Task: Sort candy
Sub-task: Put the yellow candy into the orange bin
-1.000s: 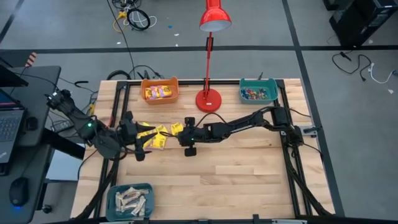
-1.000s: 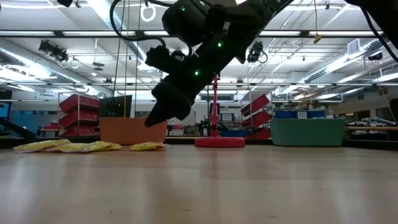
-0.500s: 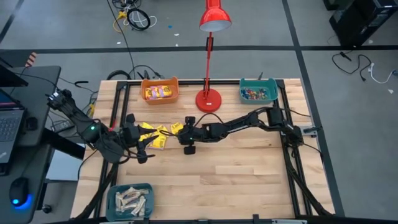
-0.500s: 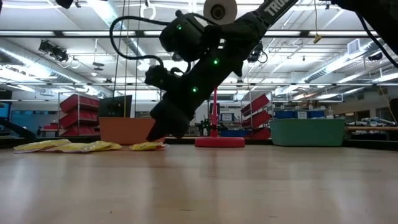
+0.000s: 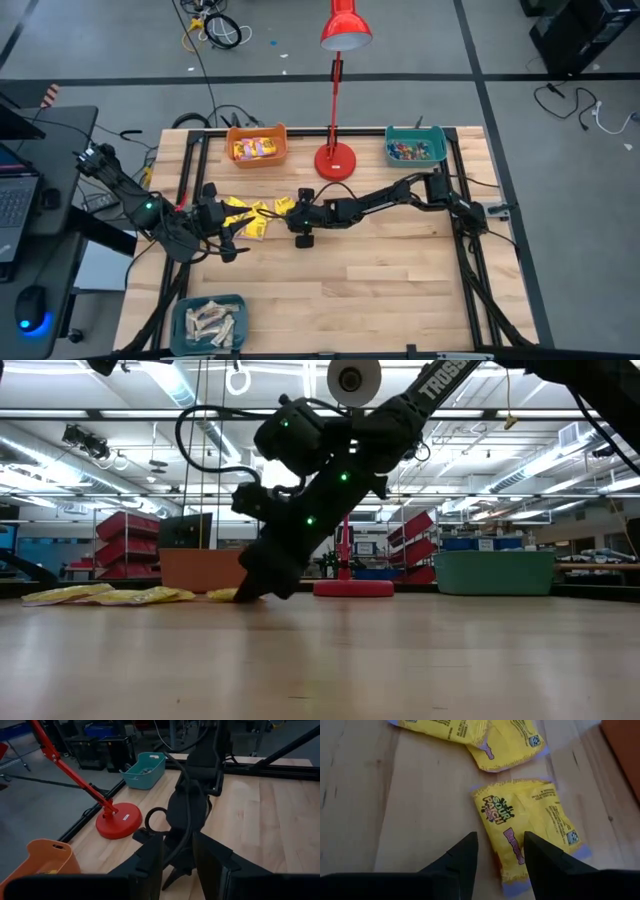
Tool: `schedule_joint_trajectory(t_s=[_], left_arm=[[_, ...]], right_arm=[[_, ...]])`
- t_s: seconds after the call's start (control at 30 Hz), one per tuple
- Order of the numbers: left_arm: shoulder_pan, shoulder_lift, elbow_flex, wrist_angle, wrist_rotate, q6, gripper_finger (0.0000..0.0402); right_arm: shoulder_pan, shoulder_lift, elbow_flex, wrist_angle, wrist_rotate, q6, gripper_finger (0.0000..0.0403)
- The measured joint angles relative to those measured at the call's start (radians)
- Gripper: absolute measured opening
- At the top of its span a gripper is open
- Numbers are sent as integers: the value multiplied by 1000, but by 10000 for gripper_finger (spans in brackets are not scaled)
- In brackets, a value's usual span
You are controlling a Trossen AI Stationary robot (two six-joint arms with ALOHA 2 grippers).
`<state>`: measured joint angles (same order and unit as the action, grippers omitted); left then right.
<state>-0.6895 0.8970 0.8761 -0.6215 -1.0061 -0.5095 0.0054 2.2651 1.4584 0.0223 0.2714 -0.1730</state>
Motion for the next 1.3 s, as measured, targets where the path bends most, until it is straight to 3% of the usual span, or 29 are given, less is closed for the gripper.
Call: schedule_joint_trajectory(t_s=[0.3, 0.6, 0.87, 1.1, 1.3], left_arm=[[0, 6, 0, -3, -3, -1, 108], [0, 27, 0, -3, -7, -1, 108], [0, 33, 0, -3, -13, -1, 108], [0, 33, -8, 0, -20, 7, 108], [0, 34, -93, 4, -32, 9, 108]], right_arm=[[0, 16, 1, 14, 0, 24, 125], [1, 15, 0, 14, -12, 12, 8], [0, 14, -2, 28, -22, 78, 1], [2, -30, -6, 34, -117, 154, 0], [5, -80, -24, 74, -228, 210, 0]])
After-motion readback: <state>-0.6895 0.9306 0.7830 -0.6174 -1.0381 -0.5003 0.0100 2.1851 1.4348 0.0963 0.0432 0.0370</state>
